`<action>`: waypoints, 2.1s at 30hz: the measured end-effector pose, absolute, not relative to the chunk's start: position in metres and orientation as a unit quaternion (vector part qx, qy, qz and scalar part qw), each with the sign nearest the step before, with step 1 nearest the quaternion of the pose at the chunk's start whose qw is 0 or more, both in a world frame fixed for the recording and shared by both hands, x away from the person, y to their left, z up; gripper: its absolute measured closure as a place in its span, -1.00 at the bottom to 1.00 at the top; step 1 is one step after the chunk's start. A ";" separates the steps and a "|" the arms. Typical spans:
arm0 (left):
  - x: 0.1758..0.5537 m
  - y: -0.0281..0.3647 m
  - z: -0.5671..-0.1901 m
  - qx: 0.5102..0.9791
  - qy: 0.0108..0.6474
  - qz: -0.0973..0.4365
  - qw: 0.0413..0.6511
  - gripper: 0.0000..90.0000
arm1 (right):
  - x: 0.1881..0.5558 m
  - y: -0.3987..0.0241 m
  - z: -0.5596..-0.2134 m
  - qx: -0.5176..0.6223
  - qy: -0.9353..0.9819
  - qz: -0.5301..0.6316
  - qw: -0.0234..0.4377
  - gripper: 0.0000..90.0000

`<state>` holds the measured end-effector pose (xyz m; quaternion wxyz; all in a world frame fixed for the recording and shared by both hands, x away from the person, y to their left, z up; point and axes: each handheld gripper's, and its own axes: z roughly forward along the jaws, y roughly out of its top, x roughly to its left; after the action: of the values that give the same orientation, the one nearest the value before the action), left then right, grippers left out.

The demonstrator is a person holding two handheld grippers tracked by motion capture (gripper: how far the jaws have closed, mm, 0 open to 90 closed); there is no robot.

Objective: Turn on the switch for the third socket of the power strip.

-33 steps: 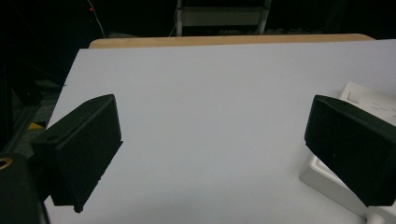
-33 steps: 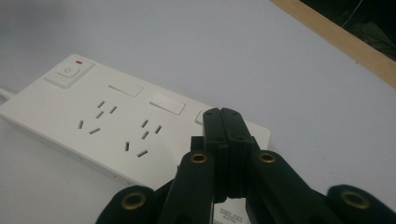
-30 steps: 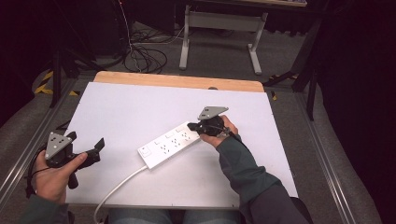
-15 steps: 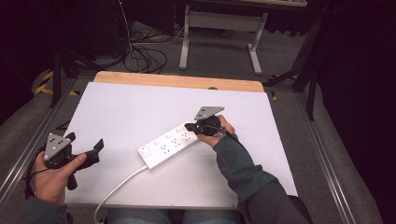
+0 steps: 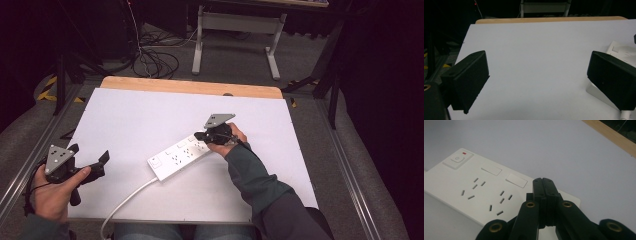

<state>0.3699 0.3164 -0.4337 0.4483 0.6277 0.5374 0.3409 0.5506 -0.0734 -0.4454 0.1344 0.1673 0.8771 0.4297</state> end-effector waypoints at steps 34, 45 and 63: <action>0.367 0.318 -0.435 0.626 0.540 0.336 0.451 -0.90 | 0.559 -0.045 -0.474 0.171 0.878 0.425 0.140 1.00; 0.368 0.318 -0.434 0.626 0.540 0.336 0.451 -0.90 | 0.559 -0.047 -0.474 0.179 0.871 0.435 0.146 1.00; 0.378 0.311 -0.434 0.636 0.527 0.330 0.456 -0.90 | 0.555 -0.068 -0.459 0.194 0.858 0.445 0.164 1.00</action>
<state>0.3775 0.3106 -0.4337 0.4562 0.6362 0.5274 0.3302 0.5551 -0.0684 -0.4595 0.1641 0.1943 0.8585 0.4454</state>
